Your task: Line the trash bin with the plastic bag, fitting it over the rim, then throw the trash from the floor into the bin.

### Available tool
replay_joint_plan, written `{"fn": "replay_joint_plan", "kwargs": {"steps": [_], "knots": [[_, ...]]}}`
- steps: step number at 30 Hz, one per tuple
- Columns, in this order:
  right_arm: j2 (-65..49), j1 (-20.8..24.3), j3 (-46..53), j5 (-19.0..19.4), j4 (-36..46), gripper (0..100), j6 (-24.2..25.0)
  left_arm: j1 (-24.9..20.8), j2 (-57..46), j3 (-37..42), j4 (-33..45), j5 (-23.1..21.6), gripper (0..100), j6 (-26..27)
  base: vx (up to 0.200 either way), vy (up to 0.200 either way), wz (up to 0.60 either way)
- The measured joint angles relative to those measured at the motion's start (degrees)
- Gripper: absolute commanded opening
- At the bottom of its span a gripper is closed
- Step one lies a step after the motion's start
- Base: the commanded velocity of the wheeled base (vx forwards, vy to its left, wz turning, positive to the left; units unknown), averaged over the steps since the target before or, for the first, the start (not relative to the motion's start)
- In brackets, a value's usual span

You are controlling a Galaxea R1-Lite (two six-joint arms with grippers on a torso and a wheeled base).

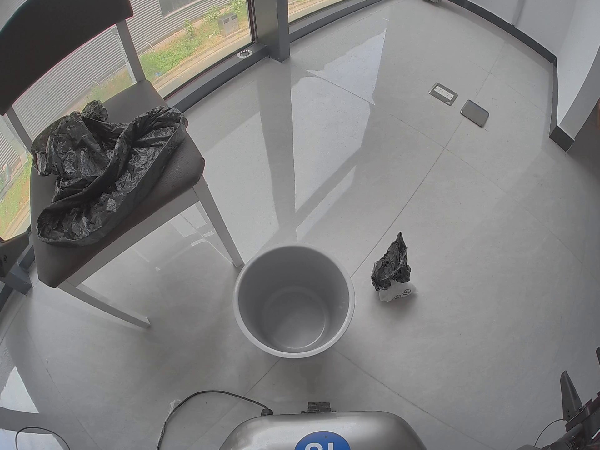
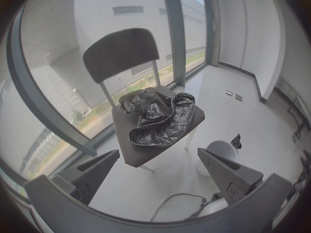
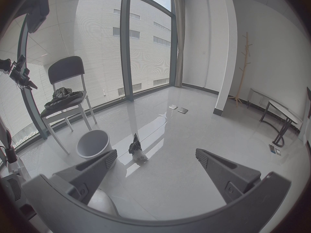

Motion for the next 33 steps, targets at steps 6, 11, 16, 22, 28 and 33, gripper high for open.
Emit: {"fn": "replay_joint_plan", "kwargs": {"steps": [6,11,16,22,28,33], "knots": [[0.0,0.0,0.0,0.0,0.0,100,0.0,0.3,2.5,0.1,-0.2,0.3,100,-11.3,0.0,0.0,0.0],[0.0,0.0,0.0,0.0,0.0,100,0.0,1.7,3.7,1.0,-1.3,1.2,100,-19.2,0.0,0.0,0.0],[0.0,0.0,0.0,0.5,-0.1,100,-1.2,4.4,4.1,4.4,-3.1,1.1,100,-19.9,0.0,0.0,0.0],[0.6,0.0,-0.9,1.3,0.5,100,1.3,6.9,4.5,6.9,-6.5,0.4,100,-20.0,0.0,0.0,0.0],[7.1,0.3,-11.0,4.2,2.0,100,4.7,10.5,6.2,7.5,-10.1,-2.1,100,-20.0,0.0,0.0,0.0],[12.0,0.5,-17.3,7.8,3.4,100,4.6,13.9,8.0,8.4,-13.9,-3.6,100,-21.6,0.0,0.0,0.0]]}}
